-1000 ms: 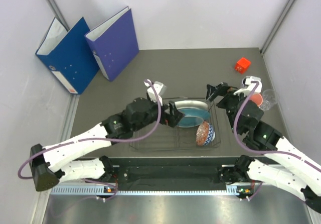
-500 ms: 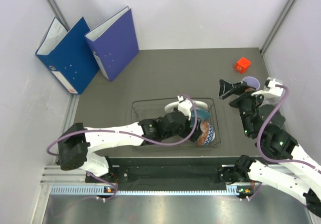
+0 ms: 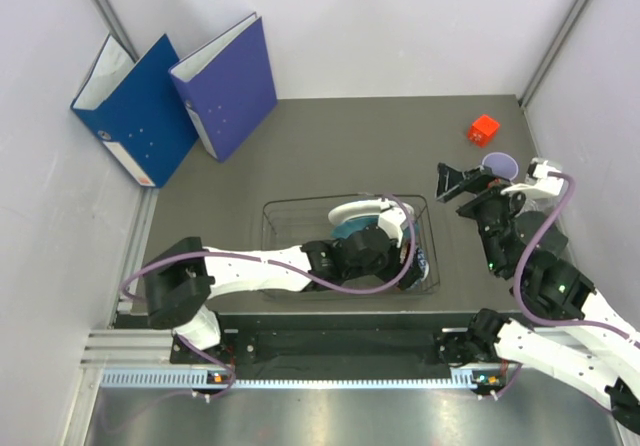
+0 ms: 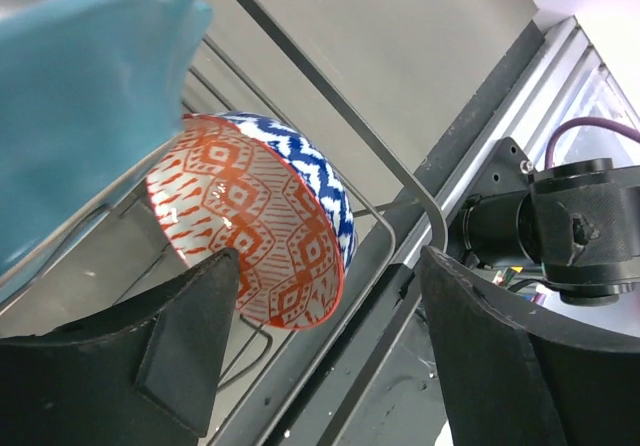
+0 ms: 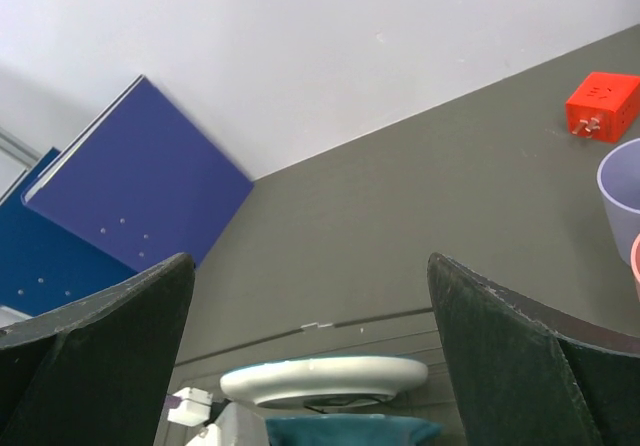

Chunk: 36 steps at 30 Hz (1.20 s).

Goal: Unload the mixed dishes from the dish rack
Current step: Pick up the bowl from the dish rack.

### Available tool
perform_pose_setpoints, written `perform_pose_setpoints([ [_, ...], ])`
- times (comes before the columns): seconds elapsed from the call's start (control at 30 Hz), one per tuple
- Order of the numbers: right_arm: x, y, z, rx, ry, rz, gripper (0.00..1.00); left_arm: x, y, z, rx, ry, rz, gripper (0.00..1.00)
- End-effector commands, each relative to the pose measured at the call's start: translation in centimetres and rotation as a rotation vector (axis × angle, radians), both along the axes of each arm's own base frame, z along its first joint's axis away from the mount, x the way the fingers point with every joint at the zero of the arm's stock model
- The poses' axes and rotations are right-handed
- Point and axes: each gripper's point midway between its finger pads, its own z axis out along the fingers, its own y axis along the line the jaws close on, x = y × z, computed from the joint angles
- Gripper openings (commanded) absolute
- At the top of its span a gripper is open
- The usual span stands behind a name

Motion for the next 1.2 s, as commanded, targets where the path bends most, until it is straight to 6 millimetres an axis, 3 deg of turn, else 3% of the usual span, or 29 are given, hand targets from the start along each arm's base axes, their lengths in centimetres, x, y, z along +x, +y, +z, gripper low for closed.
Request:
perform_pose_setpoints([
  [0.0,-0.1,0.3,-0.4,0.005,0.002,0.013,1.0,-0.1,-2.5,1.9,-0.101,-0.017,-0.042,0.69],
  [0.23,0.0,0.4,-1.3,-0.003,0.013,0.013,1.0,-0.5,-3.5,0.5,-0.094,-0.002,-0.089,0.5],
  [0.5,0.1,0.5,-1.7,-0.009,0.019,0.014,1.0,-1.0,-4.0,-0.5,-0.084,0.012,-0.125,0.42],
  [0.83,-0.1,0.2,-1.6,-0.002,0.016,0.008,1.0,-1.3,-3.3,-0.4,-0.081,-0.001,-0.14,0.0],
  [0.97,-0.1,0.1,-1.6,-0.003,0.017,0.004,1.0,-1.4,-2.6,0.5,-0.085,-0.026,-0.142,0.0],
  [1.17,-0.3,-0.3,-1.1,0.001,0.006,0.0,1.0,-2.1,-1.5,3.8,-0.132,-0.075,-0.181,0.0],
])
